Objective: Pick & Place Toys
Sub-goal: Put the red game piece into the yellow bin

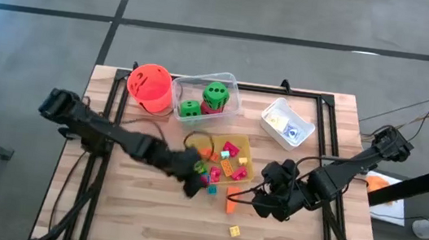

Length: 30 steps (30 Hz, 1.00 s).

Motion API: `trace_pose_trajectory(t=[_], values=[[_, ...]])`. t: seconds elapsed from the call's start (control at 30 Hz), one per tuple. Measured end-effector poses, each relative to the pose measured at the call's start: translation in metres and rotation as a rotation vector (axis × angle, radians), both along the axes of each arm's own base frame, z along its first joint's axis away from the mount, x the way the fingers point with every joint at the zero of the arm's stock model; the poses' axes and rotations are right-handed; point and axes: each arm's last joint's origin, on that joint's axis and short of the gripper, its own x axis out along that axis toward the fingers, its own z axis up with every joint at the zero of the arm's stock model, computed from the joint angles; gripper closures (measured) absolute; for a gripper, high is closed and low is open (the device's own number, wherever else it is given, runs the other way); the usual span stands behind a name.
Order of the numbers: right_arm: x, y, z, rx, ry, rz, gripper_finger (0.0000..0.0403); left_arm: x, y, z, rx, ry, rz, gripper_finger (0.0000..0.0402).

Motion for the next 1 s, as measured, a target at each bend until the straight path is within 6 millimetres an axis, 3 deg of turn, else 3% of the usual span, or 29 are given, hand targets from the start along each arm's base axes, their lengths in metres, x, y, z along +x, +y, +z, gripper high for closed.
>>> trace_pose_trajectory(t=[0.17,0.33,0.53,0.77,1.0], values=[[-0.002,0.003,0.000,0.009,-0.003,0.001,0.0106,0.014,0.046,0.009,0.000,-0.051,0.111,0.0281],[-0.002,0.003,-0.002,-0.002,-0.002,0.002,0.0106,0.016,0.073,0.015,0.107,0.104,0.115,0.0281],[-0.003,0.002,-0.005,-0.032,-0.009,-0.015,0.0106,0.020,0.078,0.019,0.231,0.259,0.011,0.0281],[-0.001,0.002,-0.005,-0.025,-0.021,-0.024,0.0106,0.022,0.078,0.002,0.285,0.359,-0.065,0.0281],[0.000,0.001,-0.004,0.036,-0.094,-0.163,0.0106,0.031,0.078,-0.027,0.381,0.453,-0.170,0.0281]])
